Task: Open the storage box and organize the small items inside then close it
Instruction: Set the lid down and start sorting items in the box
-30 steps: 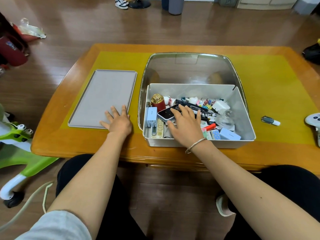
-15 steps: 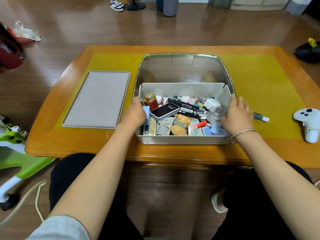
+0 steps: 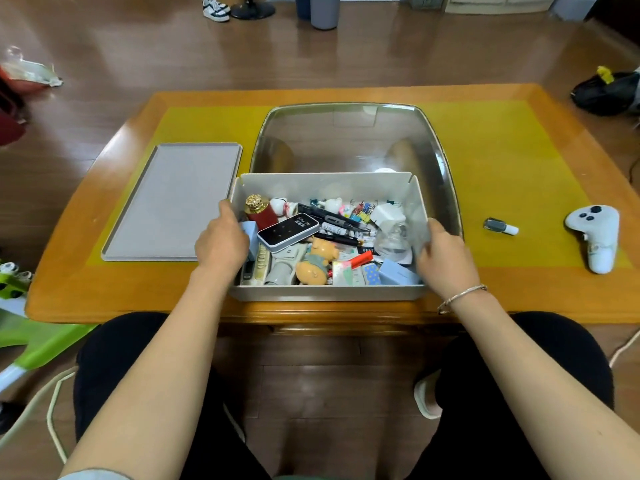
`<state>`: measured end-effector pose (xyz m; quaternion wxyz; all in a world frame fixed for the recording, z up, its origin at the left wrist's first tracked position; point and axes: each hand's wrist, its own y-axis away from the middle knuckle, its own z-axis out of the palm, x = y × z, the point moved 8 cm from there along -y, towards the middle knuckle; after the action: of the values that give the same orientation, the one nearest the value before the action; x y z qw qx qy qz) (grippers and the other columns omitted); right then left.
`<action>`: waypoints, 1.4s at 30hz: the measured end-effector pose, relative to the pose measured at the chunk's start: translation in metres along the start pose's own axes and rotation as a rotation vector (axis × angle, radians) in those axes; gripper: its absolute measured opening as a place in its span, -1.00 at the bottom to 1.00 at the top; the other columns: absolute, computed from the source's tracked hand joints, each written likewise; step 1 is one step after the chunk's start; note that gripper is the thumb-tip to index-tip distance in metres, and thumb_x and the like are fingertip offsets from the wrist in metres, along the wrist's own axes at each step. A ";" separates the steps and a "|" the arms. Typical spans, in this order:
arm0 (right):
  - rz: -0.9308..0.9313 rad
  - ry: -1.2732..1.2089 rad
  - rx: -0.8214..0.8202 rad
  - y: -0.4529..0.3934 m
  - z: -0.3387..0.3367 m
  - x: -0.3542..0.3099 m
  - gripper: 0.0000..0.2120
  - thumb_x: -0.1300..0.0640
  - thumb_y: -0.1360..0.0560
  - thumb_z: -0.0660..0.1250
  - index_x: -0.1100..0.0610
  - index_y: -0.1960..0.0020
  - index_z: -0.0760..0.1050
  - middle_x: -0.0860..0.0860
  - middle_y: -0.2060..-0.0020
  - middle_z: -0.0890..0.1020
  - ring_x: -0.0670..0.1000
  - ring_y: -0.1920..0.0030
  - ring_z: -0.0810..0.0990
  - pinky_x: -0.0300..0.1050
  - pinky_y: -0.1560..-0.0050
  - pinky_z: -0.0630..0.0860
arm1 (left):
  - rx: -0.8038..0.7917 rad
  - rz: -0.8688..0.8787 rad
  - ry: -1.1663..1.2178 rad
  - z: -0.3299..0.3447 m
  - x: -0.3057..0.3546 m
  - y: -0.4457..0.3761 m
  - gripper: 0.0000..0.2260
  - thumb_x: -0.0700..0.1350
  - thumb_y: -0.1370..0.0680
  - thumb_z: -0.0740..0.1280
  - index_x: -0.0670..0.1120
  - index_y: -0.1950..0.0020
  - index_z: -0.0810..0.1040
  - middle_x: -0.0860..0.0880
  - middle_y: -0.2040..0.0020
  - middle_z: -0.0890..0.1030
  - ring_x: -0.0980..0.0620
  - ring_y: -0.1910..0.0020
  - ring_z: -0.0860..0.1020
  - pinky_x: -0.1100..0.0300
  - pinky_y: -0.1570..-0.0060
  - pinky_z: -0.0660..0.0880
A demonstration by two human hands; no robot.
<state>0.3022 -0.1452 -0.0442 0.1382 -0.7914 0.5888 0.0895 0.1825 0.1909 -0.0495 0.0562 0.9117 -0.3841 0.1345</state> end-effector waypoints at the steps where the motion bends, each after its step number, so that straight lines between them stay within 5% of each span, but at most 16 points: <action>1: -0.015 -0.019 0.013 0.001 -0.001 0.000 -0.70 0.22 -0.54 0.18 0.19 -0.26 0.37 0.29 0.07 0.62 0.32 0.09 0.58 0.01 0.24 0.43 | 0.004 0.008 -0.006 0.000 -0.001 0.000 -0.66 -0.21 -0.59 0.23 -0.14 -0.34 0.24 -0.29 -0.12 0.55 -0.30 0.00 0.54 -0.01 0.24 0.35; 4: -0.035 -0.168 0.104 -0.002 -0.014 0.010 -0.70 0.07 -0.61 0.08 0.15 -0.25 0.44 0.20 0.00 0.63 0.24 0.02 0.57 -0.06 0.21 0.38 | 0.023 0.045 -0.033 0.001 0.002 0.000 -0.44 -0.23 -0.59 0.23 -0.06 -0.52 0.06 -0.28 -0.14 0.55 -0.28 -0.03 0.55 -0.02 0.23 0.37; 8: 0.015 -0.134 0.199 -0.026 -0.023 0.055 -0.63 0.15 -0.59 0.13 0.22 -0.37 0.34 0.20 -0.33 0.41 0.23 -0.30 0.36 0.05 -0.28 0.29 | 0.040 0.057 -0.036 0.003 0.006 -0.001 -0.42 -0.23 -0.58 0.21 -0.03 -0.54 0.02 -0.27 -0.16 0.53 -0.30 -0.05 0.54 -0.06 0.19 0.40; 12: 0.216 0.094 0.034 -0.048 0.001 0.104 -0.44 0.20 -0.51 0.22 0.10 -0.48 0.17 0.17 -0.51 0.10 0.25 -0.48 0.07 0.22 -0.44 0.03 | 0.065 0.033 -0.042 0.002 0.007 -0.001 -0.49 -0.21 -0.58 0.23 -0.06 -0.48 0.10 -0.27 -0.14 0.53 -0.30 -0.02 0.55 -0.03 0.23 0.35; 17: 0.401 0.124 -0.159 -0.056 0.030 0.135 -0.40 0.14 -0.55 0.16 0.05 -0.53 -0.01 0.10 -0.53 -0.06 0.23 -0.51 -0.11 0.37 -0.41 -0.12 | 0.089 0.041 -0.049 0.003 0.007 0.000 -0.48 -0.19 -0.57 0.24 -0.05 -0.48 0.10 -0.26 -0.12 0.54 -0.29 0.01 0.56 -0.03 0.24 0.38; 23: 0.232 0.179 -0.089 -0.055 0.030 0.116 -0.44 0.30 -0.49 0.23 0.18 -0.46 0.17 0.27 -0.32 0.36 0.30 -0.28 0.30 0.13 -0.22 0.33 | 0.109 0.058 -0.056 0.004 0.007 0.001 -0.46 -0.19 -0.57 0.24 -0.06 -0.49 0.08 -0.27 -0.13 0.53 -0.31 0.01 0.56 -0.05 0.23 0.39; 35: 0.178 -0.031 0.030 -0.059 0.014 0.102 -0.72 0.26 -0.53 0.25 0.33 -0.22 0.42 0.34 -0.12 0.49 0.32 -0.16 0.43 0.08 -0.15 0.35 | 0.111 0.067 -0.036 0.006 0.006 0.001 -0.42 -0.16 -0.56 0.26 -0.01 -0.51 0.06 -0.25 -0.17 0.52 -0.29 0.00 0.57 -0.04 0.22 0.42; 42: -0.121 -0.453 0.242 -0.047 -0.033 0.028 -0.76 0.14 -0.52 0.32 0.20 -0.15 0.49 0.06 0.10 0.57 0.03 0.13 0.51 -0.24 0.12 0.37 | 0.195 0.065 -0.007 -0.006 0.015 0.005 -0.50 -0.14 -0.54 0.29 -0.15 -0.45 0.23 -0.25 -0.33 0.39 -0.28 -0.28 0.36 -0.20 -0.15 0.37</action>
<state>0.3542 -0.1686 -0.0166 0.3652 -0.7625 0.5009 0.1852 0.1883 0.1783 -0.0394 -0.0384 0.9004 -0.3986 0.1699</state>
